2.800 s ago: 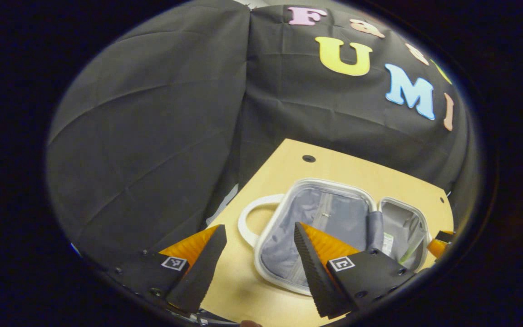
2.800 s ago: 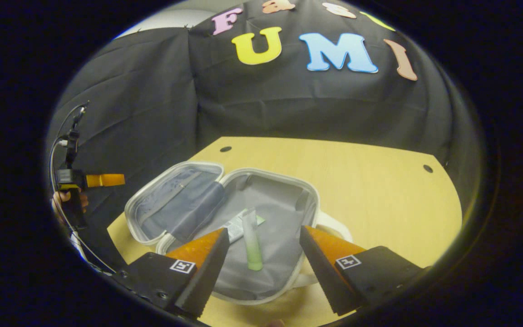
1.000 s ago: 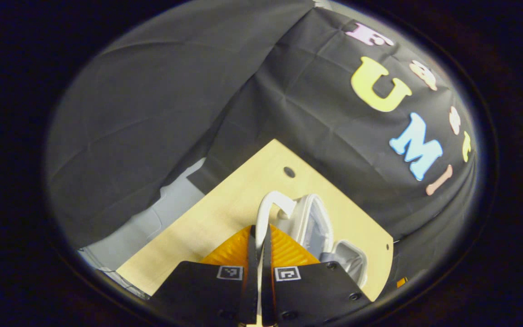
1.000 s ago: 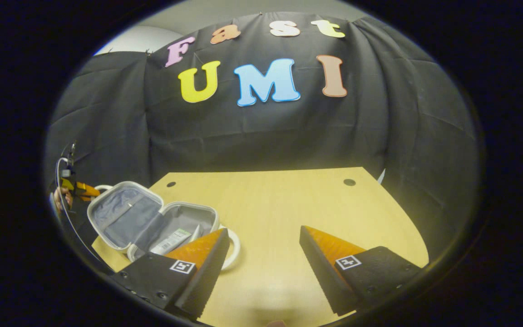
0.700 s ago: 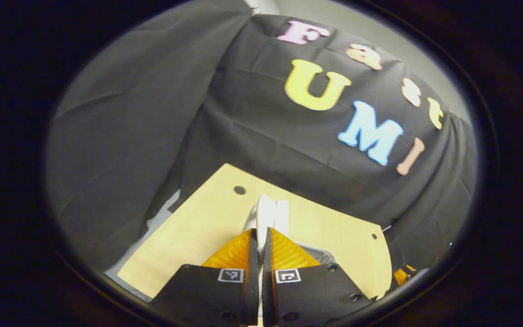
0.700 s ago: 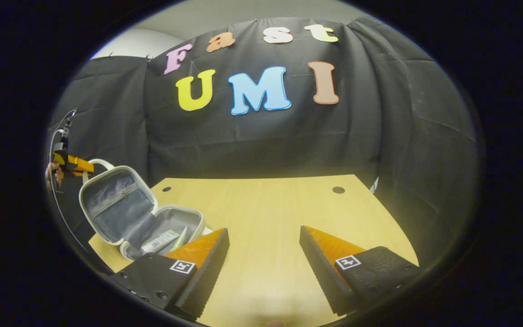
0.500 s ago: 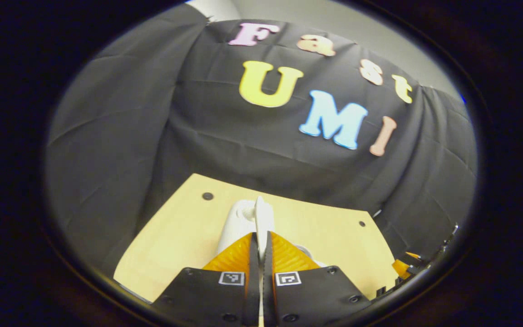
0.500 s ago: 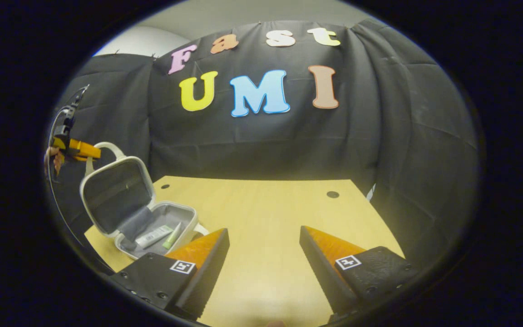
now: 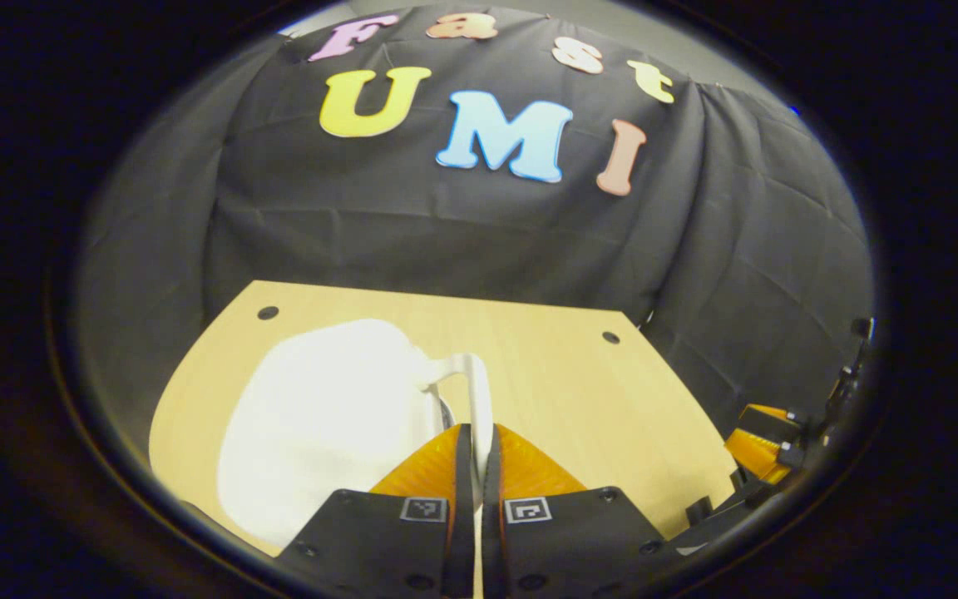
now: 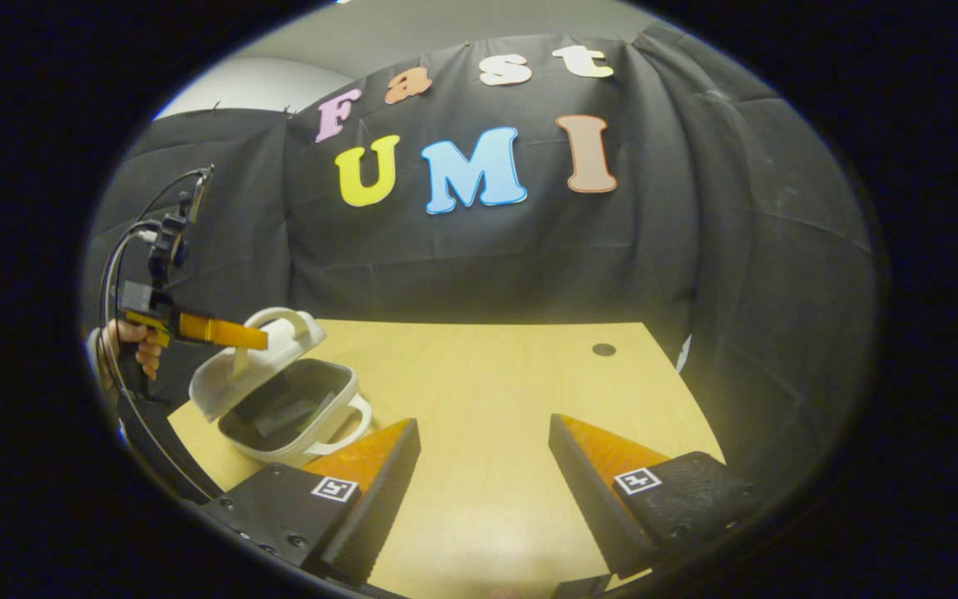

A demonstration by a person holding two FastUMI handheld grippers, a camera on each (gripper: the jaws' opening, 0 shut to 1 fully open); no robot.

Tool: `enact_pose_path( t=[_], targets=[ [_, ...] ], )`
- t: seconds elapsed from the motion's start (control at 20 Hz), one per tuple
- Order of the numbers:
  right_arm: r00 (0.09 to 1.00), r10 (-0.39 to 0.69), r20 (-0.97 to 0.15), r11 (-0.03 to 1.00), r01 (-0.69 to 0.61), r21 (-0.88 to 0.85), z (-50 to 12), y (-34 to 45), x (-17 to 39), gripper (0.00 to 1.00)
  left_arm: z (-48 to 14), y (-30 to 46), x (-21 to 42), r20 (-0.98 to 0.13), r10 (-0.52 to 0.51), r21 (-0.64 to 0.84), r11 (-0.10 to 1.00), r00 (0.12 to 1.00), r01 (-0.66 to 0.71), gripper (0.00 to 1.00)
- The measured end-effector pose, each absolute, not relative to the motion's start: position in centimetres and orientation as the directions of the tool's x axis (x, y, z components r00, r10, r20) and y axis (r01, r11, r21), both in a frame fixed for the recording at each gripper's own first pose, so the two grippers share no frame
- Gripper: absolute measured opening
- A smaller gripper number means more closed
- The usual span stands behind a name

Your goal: First open the suitcase, pack the skin care products into it, and then close the suitcase.

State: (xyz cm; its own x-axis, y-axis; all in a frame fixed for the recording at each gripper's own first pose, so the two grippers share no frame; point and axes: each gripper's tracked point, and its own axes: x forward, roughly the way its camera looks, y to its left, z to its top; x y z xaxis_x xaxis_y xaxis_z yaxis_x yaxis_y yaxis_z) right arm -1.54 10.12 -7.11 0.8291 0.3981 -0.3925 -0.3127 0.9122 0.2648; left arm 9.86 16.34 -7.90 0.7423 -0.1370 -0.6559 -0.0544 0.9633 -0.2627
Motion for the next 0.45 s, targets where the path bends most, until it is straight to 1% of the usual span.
enact_pose_path(
  t=[0.15,0.25,0.4,0.45],
  targets=[
    [0.840,0.366,-0.400,0.926,-0.286,0.247,-7.9,8.9,-1.8,0.95,-13.4,13.8,9.3,-0.741,-0.155,-0.225,0.974,0.653,-0.024,0.11],
    [0.839,0.344,-0.422,0.934,-0.263,0.240,-8.4,8.6,-2.1,0.95,-15.9,12.4,9.0,-0.774,-0.166,-0.229,0.973,0.612,-0.024,0.12],
    [0.844,0.336,-0.418,0.938,-0.258,0.232,-7.7,8.8,-2.5,0.95,-17.8,12.1,9.0,-0.784,-0.159,-0.213,0.977,0.600,-0.019,0.12],
    [0.846,0.323,-0.424,0.943,-0.250,0.218,-7.7,8.7,-2.3,0.95,-17.9,12.0,8.9,-0.788,-0.158,-0.216,0.976,0.595,-0.027,0.17]
  ],
)
